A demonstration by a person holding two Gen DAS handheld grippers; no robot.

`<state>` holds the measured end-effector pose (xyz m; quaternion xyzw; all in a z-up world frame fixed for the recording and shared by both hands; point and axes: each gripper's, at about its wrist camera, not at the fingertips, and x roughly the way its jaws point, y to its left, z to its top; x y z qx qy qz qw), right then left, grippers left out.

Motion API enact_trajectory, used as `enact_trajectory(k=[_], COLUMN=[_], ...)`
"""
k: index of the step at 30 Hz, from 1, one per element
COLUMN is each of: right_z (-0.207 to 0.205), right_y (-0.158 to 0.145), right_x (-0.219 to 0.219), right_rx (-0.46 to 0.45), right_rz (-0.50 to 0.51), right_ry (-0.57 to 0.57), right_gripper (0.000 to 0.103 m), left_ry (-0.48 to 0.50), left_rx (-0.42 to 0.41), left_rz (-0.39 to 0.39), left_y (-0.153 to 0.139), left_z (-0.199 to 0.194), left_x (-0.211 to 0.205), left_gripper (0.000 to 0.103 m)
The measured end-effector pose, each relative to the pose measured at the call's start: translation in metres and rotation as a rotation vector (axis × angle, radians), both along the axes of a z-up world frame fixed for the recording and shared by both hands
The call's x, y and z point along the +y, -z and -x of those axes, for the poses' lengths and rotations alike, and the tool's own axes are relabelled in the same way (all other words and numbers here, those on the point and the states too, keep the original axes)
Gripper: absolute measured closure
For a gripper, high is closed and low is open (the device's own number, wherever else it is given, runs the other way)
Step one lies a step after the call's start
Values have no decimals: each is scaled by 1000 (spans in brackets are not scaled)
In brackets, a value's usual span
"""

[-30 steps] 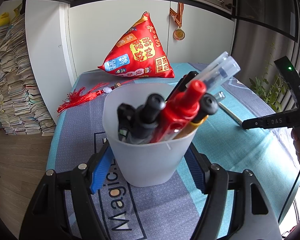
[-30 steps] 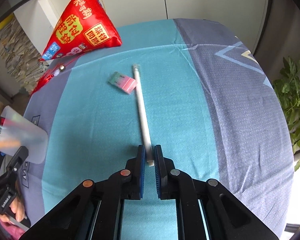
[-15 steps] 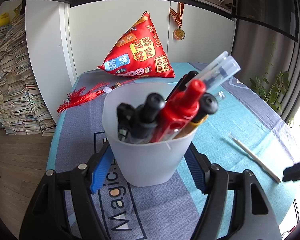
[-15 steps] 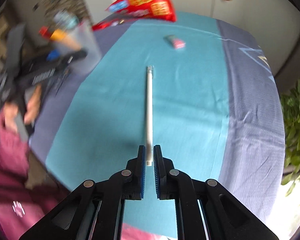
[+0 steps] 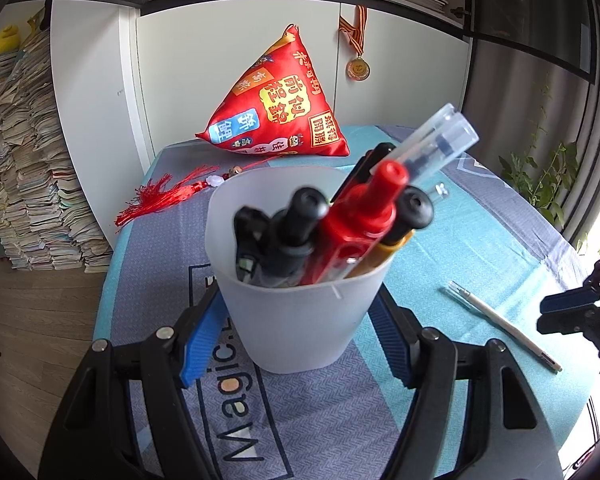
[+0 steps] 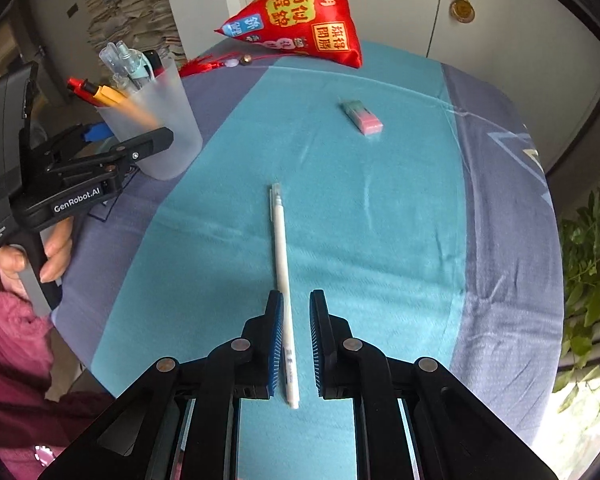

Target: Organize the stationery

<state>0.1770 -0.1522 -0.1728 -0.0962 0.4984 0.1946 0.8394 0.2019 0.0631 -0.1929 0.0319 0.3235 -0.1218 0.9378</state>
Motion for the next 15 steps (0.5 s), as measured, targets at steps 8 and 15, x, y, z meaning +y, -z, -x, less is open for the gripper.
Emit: enact_trajectory(k=[8, 15], right_z=[-31, -55], right_y=[0, 7], right_x=[37, 56], right_rx=[-17, -11], right_rz=[61, 105], right_ry=[-58, -71], right_gripper=[91, 91], left_ry=[0, 0], left_rx=[0, 0], left_rz=[0, -1], left_y=[0, 0], left_z=[0, 0], left_x=[0, 0], left_gripper=[33, 33])
